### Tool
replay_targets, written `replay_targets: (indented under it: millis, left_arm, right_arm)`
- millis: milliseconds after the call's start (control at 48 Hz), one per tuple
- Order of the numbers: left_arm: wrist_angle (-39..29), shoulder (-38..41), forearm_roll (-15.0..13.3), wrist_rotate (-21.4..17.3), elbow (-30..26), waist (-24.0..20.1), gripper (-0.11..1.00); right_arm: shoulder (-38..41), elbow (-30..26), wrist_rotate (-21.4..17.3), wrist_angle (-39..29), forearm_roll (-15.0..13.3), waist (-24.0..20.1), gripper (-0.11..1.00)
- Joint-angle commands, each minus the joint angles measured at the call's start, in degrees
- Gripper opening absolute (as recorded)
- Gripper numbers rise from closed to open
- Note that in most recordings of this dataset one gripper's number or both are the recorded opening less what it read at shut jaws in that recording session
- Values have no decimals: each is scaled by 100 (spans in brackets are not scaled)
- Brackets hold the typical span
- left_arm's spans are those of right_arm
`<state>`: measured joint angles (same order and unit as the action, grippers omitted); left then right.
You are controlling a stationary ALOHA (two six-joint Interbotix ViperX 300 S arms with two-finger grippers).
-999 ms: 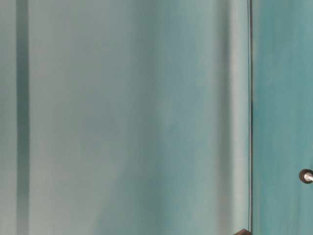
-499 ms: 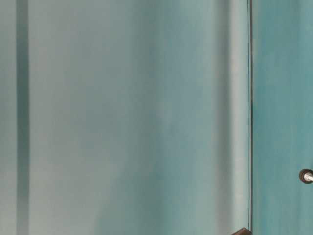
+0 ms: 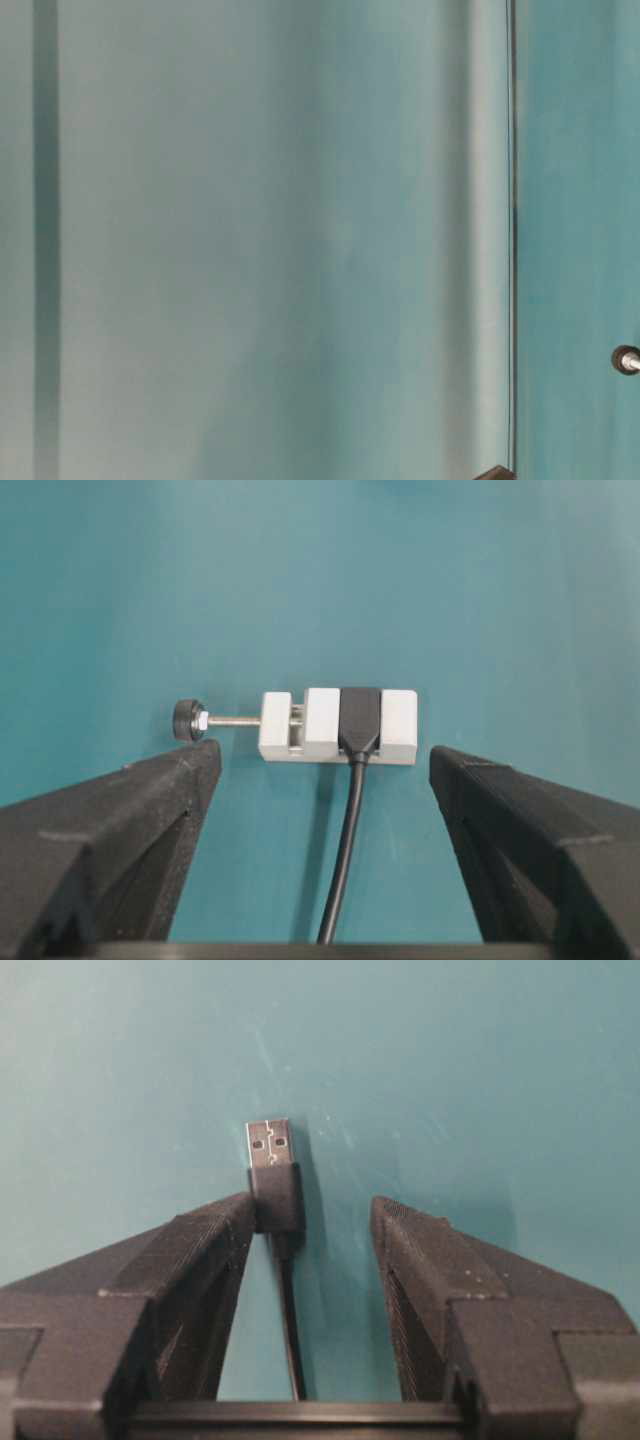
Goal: Insert the USB cable into the female connector supported by the left arm.
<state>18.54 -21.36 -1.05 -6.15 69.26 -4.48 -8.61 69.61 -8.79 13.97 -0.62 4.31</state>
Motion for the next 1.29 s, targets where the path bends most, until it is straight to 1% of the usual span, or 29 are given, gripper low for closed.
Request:
replay_targets:
  millis: [0, 146, 499, 583, 728, 812, 916, 1061, 1270]
  left_arm:
    - [18, -18, -9, 0, -70, -18, 96]
    - [26, -18, -9, 0, -70, -18, 96]
    - [26, -18, -9, 0, -62, -18, 95]
    - [26, -18, -9, 0, -26, -18, 95]
    - [53, 9, -9, -9, 105, -18, 92]
    - [70, 62, -9, -9, 167, -18, 92]
    - [79, 158, -9, -9, 176, -18, 92]
    - [211, 290, -9, 0, 149, -18, 92]
    - [378, 439, -9, 0, 88, -18, 92]
  right_arm:
    - [0, -62, -9, 53, -9, -53, 51]
    - [70, -79, -9, 53, -9, -149, 51]
    - [114, -123, 0, 53, -9, -167, 51]
    - [114, -141, 0, 53, -9, -176, 46]
    - [114, -149, -9, 53, -9, -264, 29]
    - [123, -149, -18, 53, -9, -352, 23]
    - [185, -141, -44, 53, -9, -448, 22]
    - [431, -193, -193, 70, -9, -554, 22]
    - [729, -343, -211, 62, -9, -650, 22]
